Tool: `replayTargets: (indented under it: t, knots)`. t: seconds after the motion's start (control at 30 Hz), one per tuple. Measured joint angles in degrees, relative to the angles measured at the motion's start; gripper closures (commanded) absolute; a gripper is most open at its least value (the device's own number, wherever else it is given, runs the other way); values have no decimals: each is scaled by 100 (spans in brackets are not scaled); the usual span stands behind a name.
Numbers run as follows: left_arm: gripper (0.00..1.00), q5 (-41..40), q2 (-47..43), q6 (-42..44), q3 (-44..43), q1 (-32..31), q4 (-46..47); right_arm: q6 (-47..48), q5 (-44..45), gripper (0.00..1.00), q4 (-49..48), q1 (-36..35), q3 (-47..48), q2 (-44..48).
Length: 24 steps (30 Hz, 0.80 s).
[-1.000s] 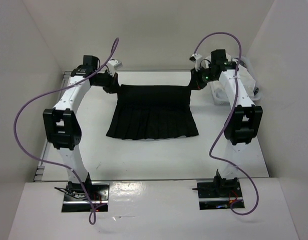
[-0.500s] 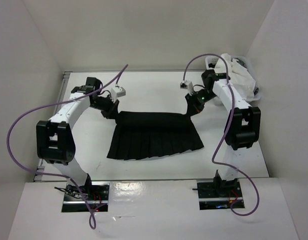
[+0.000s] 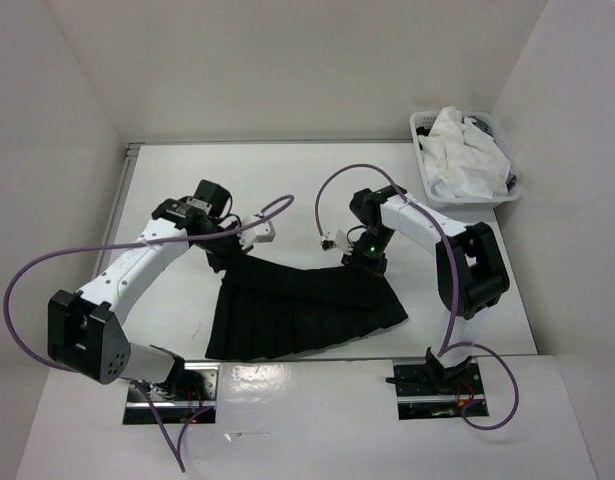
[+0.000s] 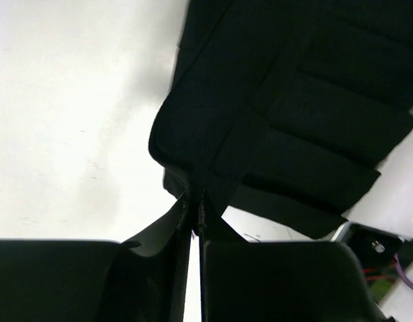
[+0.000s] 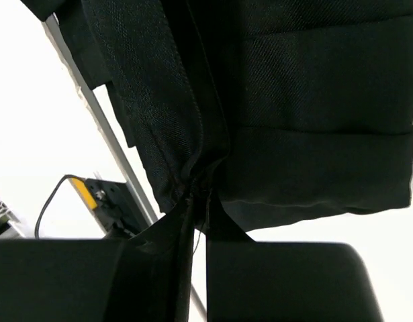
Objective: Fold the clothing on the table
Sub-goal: Fold the skirt
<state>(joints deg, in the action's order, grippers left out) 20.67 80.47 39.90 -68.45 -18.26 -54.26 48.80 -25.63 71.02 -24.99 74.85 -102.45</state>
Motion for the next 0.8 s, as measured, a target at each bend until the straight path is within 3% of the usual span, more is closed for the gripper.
replayTargets:
  t: [0.07, 0.17, 0.23, 0.37, 0.47, 0.63, 0.8]
  knots:
    - [87, -179, -153, -109, 155, -243, -42, -44, 55, 89, 11, -70, -105, 11]
    - [79, -382, -490, -271, 297, -603, -142, -166, 179, 74, 15, -166, -297, 107]
    - [71, -455, -754, -345, 319, -743, -221, -258, 293, 58, 52, -269, -450, 236]
    - [60, -494, -1259, -455, 498, -754, -313, -350, 365, 41, 129, -435, -608, 404]
    - [49, -514, -1534, -498, 640, -752, -407, -433, 363, 40, 133, -531, -767, 437]
    - [45, -643, -1910, -608, 684, -575, -417, -636, 428, 34, 177, -697, -841, 437]
    - [29, -1368, -2400, -887, 699, -92, -79, -870, 745, 32, 251, -752, -201, 437]
